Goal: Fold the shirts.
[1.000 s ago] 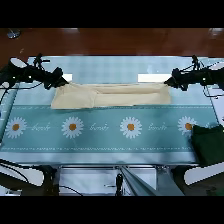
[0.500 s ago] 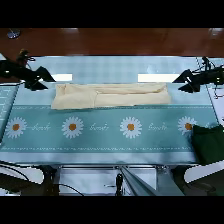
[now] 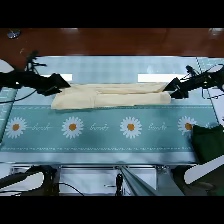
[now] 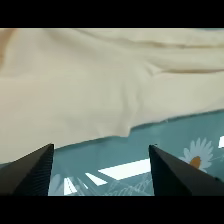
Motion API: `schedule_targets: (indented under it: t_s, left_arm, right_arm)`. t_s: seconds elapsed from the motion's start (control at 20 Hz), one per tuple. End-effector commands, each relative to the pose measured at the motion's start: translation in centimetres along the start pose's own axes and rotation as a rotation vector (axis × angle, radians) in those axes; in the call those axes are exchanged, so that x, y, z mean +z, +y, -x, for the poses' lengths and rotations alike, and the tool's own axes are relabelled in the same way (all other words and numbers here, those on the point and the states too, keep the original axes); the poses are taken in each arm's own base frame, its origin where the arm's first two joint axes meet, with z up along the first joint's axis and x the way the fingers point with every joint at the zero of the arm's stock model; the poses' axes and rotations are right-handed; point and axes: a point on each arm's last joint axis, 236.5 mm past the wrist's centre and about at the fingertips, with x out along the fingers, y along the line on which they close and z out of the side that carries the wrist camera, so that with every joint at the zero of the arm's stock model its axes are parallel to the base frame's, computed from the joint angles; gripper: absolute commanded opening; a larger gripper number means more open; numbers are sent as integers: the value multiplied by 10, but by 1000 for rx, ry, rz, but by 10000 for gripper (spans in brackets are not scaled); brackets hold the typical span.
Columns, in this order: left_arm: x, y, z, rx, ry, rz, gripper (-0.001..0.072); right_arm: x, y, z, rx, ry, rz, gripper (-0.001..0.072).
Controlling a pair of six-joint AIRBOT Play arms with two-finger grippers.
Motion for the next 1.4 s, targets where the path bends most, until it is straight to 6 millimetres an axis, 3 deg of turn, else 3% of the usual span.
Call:
schedule_targets:
  t_s: [0.0,0.05,0.1,0.15,0.2,0.4,0.55,0.7,0.8,1.0,1.1,1.2,1.25,1.35]
  left_arm:
    - [-19,-57,-36,-39,-20,-143,699]
    - [-16,-67,-41,-44,-44,-166,689]
    - [-14,-75,-43,-49,-61,-183,534]
    - [-13,-82,-45,-58,-71,-189,105]
    - [-11,-91,-47,-79,-87,-188,26]
    - [-19,-136,-74,-115,-63,-297,25]
    - [-31,-177,-119,-152,5,-324,25]
    - [-54,-221,-167,-189,86,-333,25]
    - [-80,-251,-196,-225,152,-331,25]
    - [-165,-308,-237,-353,321,-283,25]
    - [-203,-325,-244,-394,396,-259,26]
    - [-218,-333,-238,-413,426,-293,26]
    - [-212,-334,-232,-424,430,-306,26]
    - [-177,-328,-217,-435,411,-287,26]
  right_arm:
    - [-8,25,-22,12,48,54,115]
    - [-8,31,-14,11,37,74,23]
    - [-7,39,0,1,9,102,22]
    - [-7,42,20,-31,-30,135,22]
    - [-10,45,41,-73,-62,174,22]
    - [-50,80,117,-166,-202,326,22]
    - [-99,109,147,-160,-307,397,22]
    - [-144,129,162,-113,-379,411,22]
    - [-165,139,167,-80,-418,414,23]
    - [-189,160,177,-11,-475,426,23]
    - [-191,162,179,-9,-487,435,23]
    - [-192,162,179,-10,-485,434,22]
    - [-192,162,179,-10,-485,433,23]
    - [-193,162,178,-8,-480,433,23]
